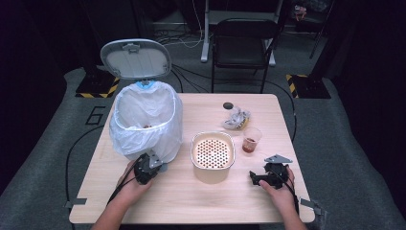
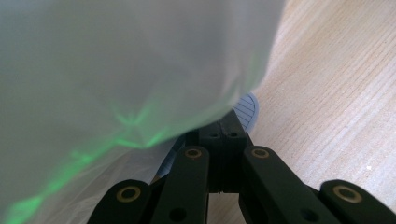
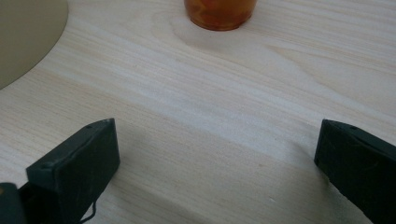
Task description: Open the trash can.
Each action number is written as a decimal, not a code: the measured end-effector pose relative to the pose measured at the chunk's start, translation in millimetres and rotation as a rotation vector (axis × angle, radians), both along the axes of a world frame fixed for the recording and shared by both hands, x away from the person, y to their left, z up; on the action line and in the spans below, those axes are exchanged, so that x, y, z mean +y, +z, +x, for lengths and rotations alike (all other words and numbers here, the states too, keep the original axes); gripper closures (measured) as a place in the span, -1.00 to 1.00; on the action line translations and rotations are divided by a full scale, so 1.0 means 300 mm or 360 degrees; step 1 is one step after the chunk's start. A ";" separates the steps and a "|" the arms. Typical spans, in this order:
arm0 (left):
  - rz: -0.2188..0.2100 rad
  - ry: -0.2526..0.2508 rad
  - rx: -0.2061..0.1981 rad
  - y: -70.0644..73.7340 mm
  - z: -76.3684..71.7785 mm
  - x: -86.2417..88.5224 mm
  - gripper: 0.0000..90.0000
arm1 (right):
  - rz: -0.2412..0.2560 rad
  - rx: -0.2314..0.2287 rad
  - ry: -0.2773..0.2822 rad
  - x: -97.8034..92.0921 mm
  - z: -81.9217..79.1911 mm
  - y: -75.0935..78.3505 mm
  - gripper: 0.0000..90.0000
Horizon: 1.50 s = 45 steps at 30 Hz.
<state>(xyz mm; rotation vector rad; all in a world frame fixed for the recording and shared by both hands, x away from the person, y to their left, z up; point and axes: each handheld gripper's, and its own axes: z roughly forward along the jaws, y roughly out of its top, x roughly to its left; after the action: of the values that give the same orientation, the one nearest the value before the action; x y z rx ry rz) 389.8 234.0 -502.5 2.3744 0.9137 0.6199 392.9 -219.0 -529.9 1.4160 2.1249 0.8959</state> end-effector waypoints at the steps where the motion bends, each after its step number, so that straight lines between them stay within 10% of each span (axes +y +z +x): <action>1: 0.0000 -0.0006 0.0010 0.002 0.001 0.002 1.00 | 0.0000 0.0000 0.0000 0.000 0.000 0.000 -1.00; 24: -0.0022 0.0015 0.0008 0.000 0.003 0.002 1.00 | -0.0004 -0.0004 0.0055 -0.011 0.004 0.001 -0.98; 34: -0.0021 0.0016 -0.0002 -0.001 0.004 0.002 1.00 | 0.0030 0.0013 0.0049 -0.034 -0.004 0.027 -0.38; 45: -0.0017 0.0021 0.0003 0.000 0.004 0.001 1.00 | 0.0092 -0.0059 0.0099 -0.059 0.000 0.166 -0.54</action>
<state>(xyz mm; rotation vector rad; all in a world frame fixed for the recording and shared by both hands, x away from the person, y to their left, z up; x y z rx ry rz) 390.9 234.3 -502.4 2.3619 0.9322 0.6163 392.9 -236.6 -480.2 1.3569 2.1419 1.0066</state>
